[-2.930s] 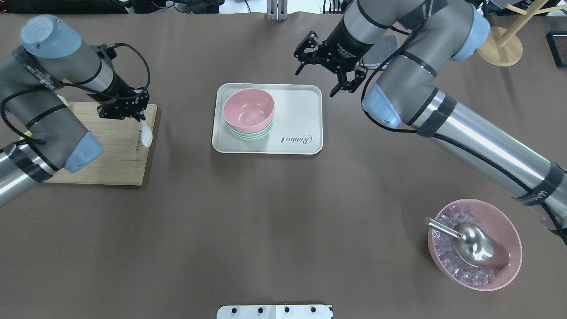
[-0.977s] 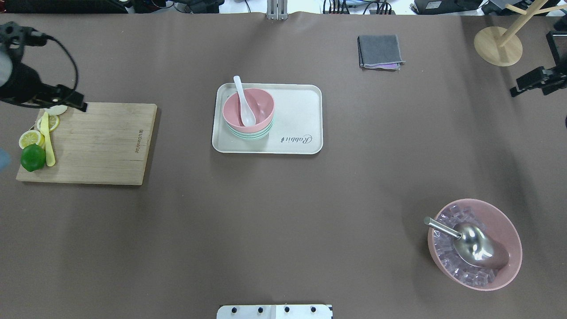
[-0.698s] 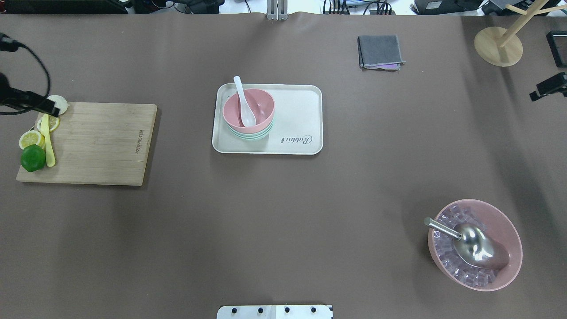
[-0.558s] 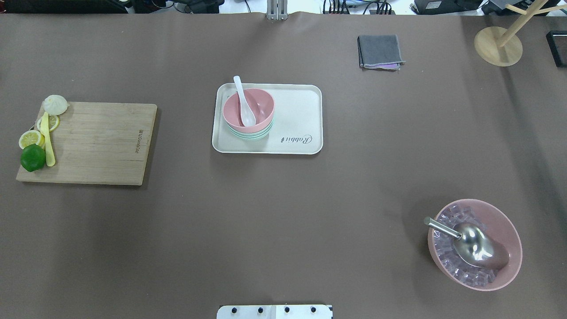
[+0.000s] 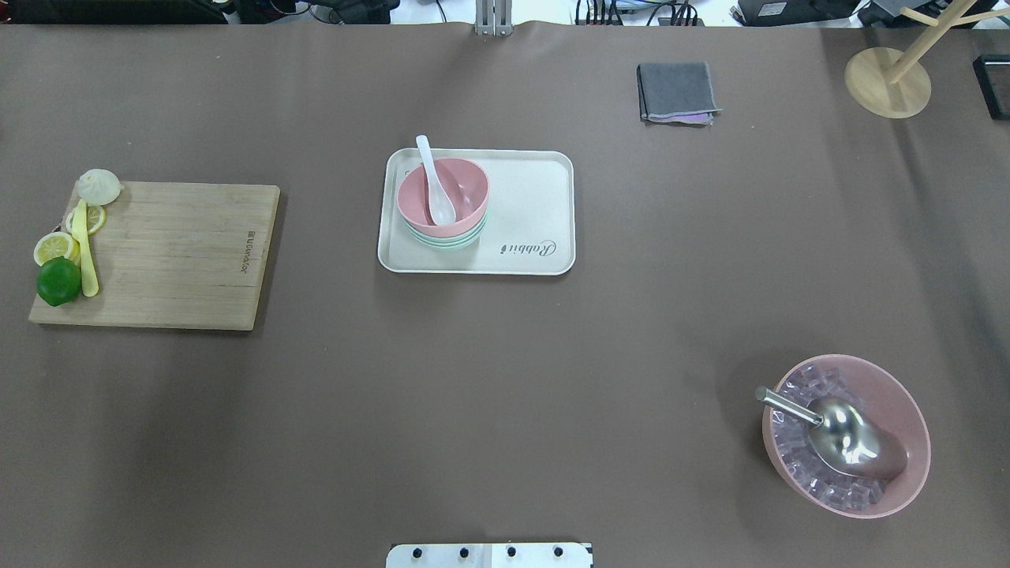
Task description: Stack pink bowl on green and place spoon
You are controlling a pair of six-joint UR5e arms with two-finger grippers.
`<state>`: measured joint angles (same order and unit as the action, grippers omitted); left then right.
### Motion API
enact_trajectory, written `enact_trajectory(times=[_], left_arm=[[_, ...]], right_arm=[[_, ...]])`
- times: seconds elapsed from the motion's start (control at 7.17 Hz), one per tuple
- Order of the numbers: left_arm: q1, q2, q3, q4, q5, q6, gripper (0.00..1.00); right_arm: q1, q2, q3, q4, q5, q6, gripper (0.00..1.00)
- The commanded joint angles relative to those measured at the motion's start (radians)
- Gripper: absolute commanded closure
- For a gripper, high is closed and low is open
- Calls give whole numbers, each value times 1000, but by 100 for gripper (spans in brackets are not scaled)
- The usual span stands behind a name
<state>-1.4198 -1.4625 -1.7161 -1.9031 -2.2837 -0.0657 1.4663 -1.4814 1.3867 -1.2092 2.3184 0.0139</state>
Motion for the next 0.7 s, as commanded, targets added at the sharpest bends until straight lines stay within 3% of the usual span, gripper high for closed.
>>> enact_trajectory(times=[0.0,0.56], left_arm=[[-1,22,25,-91,18,4,2],[-1,34,20,-90,-14,3,2]], right_arm=[[0,-13,11,2,-8,14,0],[0,-36,15,3,10,9,0]])
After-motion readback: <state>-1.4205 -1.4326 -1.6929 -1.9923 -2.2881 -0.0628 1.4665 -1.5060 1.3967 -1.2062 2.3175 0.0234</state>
